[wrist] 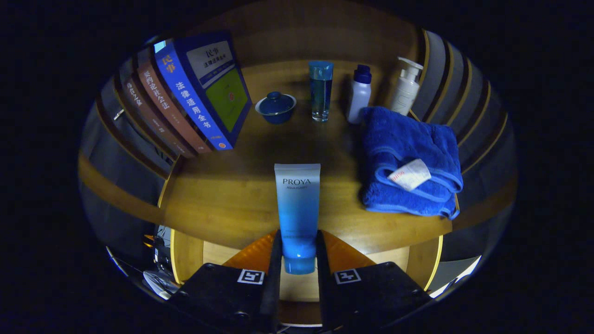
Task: Pull open the drawer, take out the items inside it, and place them on the countertop above the cabinet.
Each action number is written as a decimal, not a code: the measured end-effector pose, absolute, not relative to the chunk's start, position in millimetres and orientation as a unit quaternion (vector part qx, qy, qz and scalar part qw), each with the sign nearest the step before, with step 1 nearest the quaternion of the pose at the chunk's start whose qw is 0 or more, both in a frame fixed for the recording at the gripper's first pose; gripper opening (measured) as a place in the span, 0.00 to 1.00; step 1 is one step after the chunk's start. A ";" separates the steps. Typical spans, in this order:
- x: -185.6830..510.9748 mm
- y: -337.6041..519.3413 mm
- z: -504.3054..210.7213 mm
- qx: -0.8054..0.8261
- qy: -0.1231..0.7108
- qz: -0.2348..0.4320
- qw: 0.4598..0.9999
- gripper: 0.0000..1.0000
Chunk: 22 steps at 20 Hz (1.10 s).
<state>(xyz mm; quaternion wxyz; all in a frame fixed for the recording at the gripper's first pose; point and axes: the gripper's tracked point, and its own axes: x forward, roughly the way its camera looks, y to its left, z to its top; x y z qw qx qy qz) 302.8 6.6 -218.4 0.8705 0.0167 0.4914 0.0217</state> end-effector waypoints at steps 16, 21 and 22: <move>330.3 12.2 -242.0 0.046 0.508 0.018 0.860 0.70; 310.2 7.4 -211.0 0.031 0.424 0.013 0.905 1.00; 304.0 6.0 -201.6 0.023 0.396 0.008 0.918 1.00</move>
